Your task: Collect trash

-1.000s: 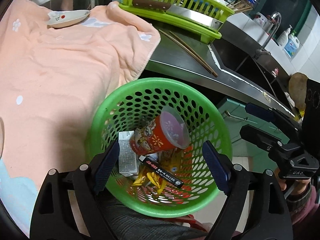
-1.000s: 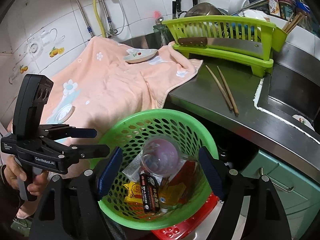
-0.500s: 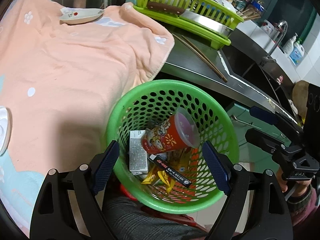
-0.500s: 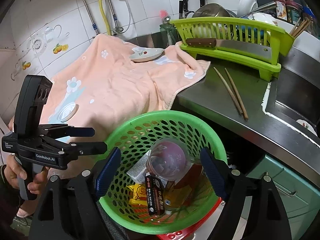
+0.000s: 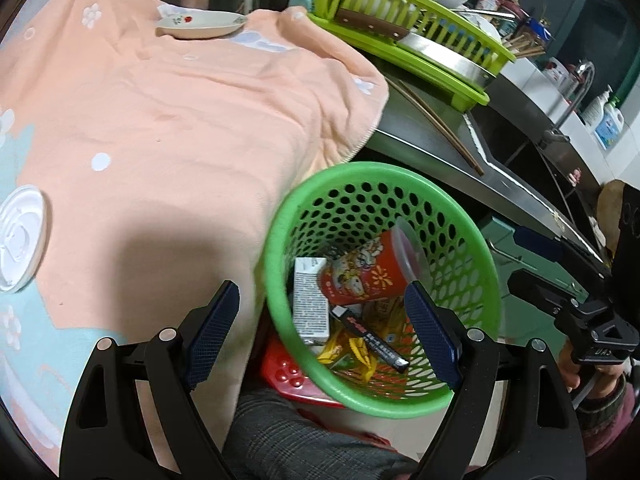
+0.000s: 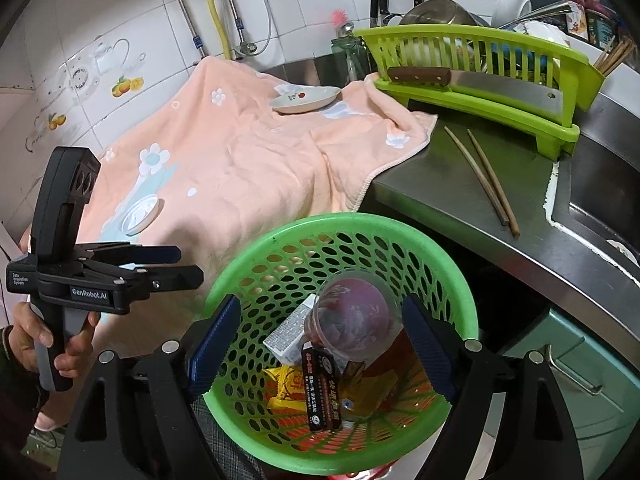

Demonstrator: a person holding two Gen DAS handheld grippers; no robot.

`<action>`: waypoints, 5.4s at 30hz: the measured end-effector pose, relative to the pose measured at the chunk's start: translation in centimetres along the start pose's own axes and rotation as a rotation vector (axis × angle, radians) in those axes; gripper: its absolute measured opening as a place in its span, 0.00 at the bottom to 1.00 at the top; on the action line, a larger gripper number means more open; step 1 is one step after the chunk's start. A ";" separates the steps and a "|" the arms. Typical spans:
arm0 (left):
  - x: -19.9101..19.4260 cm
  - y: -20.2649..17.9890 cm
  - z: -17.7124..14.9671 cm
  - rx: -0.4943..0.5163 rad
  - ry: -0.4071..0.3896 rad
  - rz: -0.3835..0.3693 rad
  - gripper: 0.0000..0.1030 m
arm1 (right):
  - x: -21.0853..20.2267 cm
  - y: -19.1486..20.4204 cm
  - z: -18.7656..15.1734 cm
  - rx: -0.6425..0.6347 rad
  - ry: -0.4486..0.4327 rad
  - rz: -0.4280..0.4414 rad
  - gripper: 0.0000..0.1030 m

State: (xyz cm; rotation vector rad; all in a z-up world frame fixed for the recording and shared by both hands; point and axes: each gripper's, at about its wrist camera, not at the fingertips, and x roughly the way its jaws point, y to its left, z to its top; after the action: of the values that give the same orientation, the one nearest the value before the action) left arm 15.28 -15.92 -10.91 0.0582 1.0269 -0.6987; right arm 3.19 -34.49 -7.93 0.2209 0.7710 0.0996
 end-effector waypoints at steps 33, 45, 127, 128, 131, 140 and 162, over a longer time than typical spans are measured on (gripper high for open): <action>-7.3 14.6 1.0 -0.148 -0.174 0.354 0.91 | 2.5 1.9 0.6 -0.012 0.036 0.040 0.80; -6.8 18.4 0.5 -0.196 -0.154 0.373 0.94 | 5.1 5.9 2.4 -0.078 0.060 0.107 0.80; 3.9 -2.8 0.0 0.139 0.009 0.003 0.90 | 1.2 -8.6 -4.6 0.159 0.027 -0.132 0.80; 4.0 -2.8 -0.1 0.135 0.019 0.001 0.90 | 1.1 -8.5 -4.6 0.156 0.025 -0.132 0.80; 3.9 -2.9 -0.3 0.125 0.020 0.002 0.93 | 0.8 -7.9 -4.3 0.146 0.017 -0.121 0.80; 0.6 -1.8 -0.5 0.089 -0.043 0.047 0.95 | 0.0 -5.3 -3.6 0.103 -0.008 -0.074 0.80; -10.9 3.6 -6.0 -0.081 -0.258 0.250 0.95 | -0.9 4.9 -2.7 -0.011 -0.027 0.067 0.82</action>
State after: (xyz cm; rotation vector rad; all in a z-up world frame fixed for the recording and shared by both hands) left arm 9.20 -5.43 -6.34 0.0245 0.7828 -0.4236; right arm 0.63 -29.40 -8.10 0.2370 0.7365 0.1642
